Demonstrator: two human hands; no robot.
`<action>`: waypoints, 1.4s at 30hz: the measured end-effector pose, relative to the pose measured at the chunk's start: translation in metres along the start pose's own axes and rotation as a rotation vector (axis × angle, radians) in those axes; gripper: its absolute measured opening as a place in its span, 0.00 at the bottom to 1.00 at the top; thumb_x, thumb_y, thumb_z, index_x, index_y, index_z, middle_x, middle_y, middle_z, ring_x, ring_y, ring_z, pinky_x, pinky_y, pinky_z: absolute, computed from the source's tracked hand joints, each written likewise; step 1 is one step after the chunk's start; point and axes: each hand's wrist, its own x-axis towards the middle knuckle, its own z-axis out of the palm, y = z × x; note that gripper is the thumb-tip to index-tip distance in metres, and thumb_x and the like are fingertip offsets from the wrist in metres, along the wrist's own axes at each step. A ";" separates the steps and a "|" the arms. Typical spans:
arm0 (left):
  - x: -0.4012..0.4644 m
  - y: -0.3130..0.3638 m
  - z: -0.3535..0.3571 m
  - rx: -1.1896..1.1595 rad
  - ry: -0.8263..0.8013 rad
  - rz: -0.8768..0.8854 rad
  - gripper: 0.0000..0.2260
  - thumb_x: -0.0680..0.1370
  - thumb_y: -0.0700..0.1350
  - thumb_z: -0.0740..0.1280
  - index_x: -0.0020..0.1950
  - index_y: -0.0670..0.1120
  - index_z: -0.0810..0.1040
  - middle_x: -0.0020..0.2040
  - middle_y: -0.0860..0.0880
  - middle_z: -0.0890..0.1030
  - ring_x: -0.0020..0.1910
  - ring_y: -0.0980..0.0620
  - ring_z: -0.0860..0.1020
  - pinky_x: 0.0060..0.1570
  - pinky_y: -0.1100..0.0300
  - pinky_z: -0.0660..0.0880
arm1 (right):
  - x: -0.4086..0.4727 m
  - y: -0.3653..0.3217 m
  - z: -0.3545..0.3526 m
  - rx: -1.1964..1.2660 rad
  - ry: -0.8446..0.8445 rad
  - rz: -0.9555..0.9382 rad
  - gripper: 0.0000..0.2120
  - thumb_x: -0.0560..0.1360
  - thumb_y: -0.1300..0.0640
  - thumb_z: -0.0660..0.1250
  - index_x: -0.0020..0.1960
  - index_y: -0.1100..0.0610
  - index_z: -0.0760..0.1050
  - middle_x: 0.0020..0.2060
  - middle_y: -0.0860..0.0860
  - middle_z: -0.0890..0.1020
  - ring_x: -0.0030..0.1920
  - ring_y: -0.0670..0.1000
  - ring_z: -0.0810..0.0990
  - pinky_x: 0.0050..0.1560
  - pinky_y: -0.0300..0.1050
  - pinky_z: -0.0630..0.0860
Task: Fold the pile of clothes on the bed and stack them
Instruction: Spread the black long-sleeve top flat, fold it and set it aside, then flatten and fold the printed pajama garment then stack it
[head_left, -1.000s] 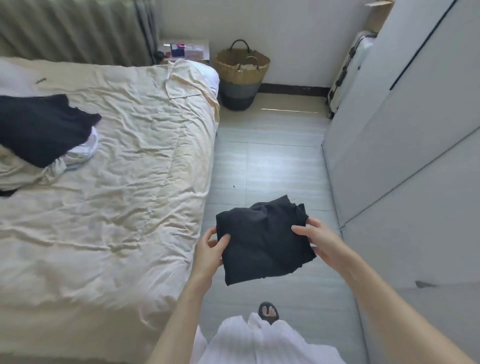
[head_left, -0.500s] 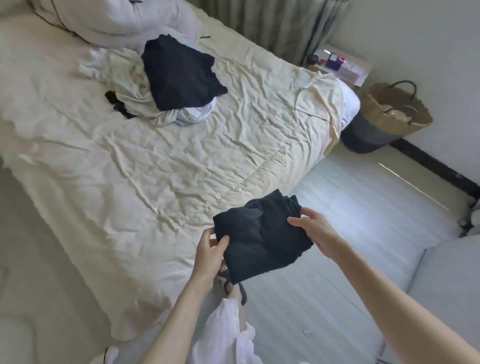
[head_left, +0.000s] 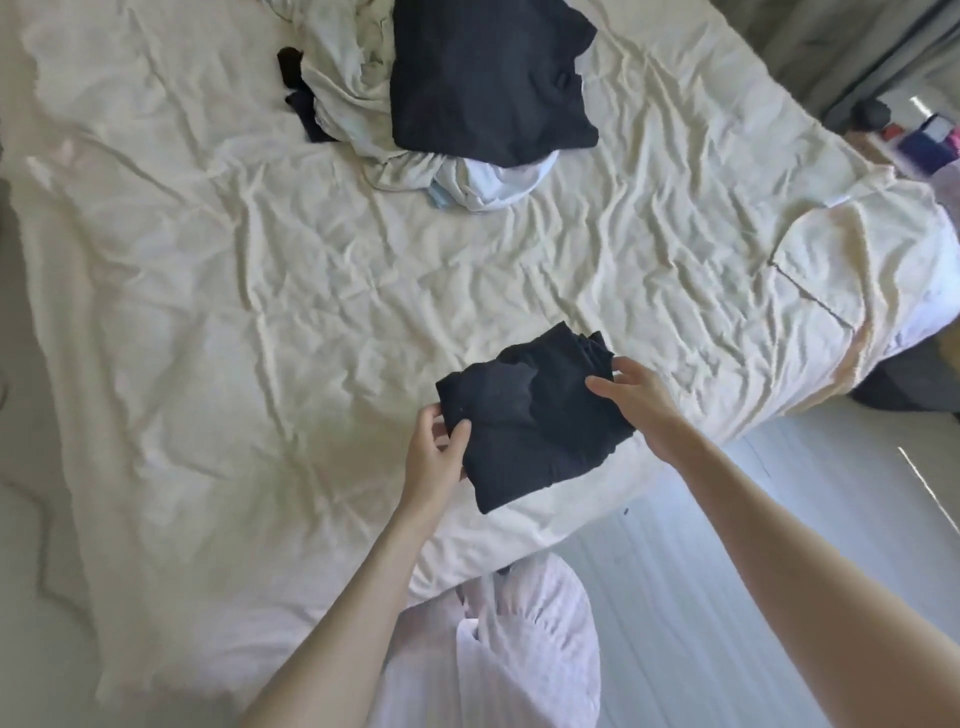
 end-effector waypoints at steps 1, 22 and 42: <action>0.014 -0.003 0.006 -0.011 0.006 0.001 0.06 0.79 0.44 0.64 0.52 0.54 0.71 0.51 0.48 0.79 0.47 0.55 0.79 0.41 0.57 0.80 | 0.018 0.000 -0.002 -0.001 -0.001 -0.014 0.04 0.73 0.59 0.69 0.43 0.51 0.75 0.40 0.50 0.82 0.34 0.45 0.81 0.29 0.37 0.74; -0.015 0.115 -0.051 1.084 0.201 0.537 0.20 0.79 0.48 0.62 0.70 0.44 0.69 0.69 0.47 0.70 0.68 0.49 0.67 0.63 0.57 0.66 | -0.023 -0.073 0.028 -0.849 -0.006 -0.642 0.29 0.78 0.43 0.59 0.76 0.50 0.56 0.75 0.51 0.59 0.75 0.52 0.56 0.72 0.48 0.53; -0.283 0.105 -0.460 0.981 0.516 0.425 0.18 0.79 0.49 0.62 0.69 0.46 0.71 0.71 0.47 0.68 0.69 0.48 0.66 0.65 0.53 0.66 | -0.353 -0.125 0.377 -0.683 -0.266 -0.916 0.27 0.77 0.50 0.65 0.73 0.55 0.63 0.70 0.52 0.68 0.70 0.54 0.66 0.69 0.52 0.64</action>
